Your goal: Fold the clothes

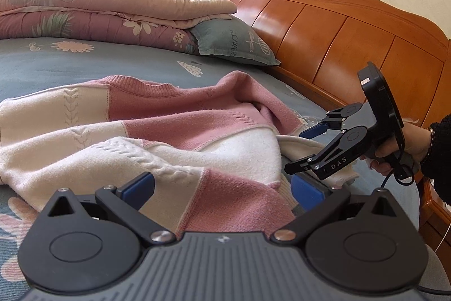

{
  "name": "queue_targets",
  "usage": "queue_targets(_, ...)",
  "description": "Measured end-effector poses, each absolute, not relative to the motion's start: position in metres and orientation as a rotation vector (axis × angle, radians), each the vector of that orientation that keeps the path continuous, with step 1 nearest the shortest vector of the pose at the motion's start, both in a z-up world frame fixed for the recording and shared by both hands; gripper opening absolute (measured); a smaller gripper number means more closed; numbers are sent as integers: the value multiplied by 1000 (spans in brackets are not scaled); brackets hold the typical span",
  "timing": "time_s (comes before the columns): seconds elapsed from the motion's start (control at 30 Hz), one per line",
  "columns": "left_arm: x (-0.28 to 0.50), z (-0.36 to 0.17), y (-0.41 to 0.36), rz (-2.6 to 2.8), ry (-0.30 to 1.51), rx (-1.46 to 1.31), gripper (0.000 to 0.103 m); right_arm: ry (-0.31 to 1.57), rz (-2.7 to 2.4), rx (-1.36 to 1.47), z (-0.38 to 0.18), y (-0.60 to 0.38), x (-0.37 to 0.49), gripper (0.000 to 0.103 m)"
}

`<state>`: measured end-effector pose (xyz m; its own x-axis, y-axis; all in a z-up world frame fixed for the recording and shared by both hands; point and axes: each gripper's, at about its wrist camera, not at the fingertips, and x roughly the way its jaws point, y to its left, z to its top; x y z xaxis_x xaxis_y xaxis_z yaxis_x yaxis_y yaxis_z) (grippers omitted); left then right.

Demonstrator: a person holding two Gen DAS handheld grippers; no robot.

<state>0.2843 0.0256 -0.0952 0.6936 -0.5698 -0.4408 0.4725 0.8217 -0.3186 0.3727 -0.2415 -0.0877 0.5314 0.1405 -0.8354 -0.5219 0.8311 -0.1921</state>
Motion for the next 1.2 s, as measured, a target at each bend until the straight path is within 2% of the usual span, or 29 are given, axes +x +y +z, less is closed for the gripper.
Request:
queue_targets(0.37, 283, -97, 22, -603, 568, -186, 102, 1003, 490, -298, -95, -262, 346, 91)
queue_targets(0.63, 281, -98, 15, -614, 577, -172, 102, 972, 557, -433, -89, -234, 307, 90)
queue_targets(0.87, 279, -96, 14, -622, 568, -161, 102, 940, 455, -298, -82, -258, 297, 90)
queue_targets(1.07, 277, -96, 12, -637, 574, -174, 102, 974, 415, 25, -88, -303, 274, 91)
queue_targets(1.2, 276, -96, 9, -653, 578, -187, 102, 951, 417, 303, -108, -332, 268, 99)
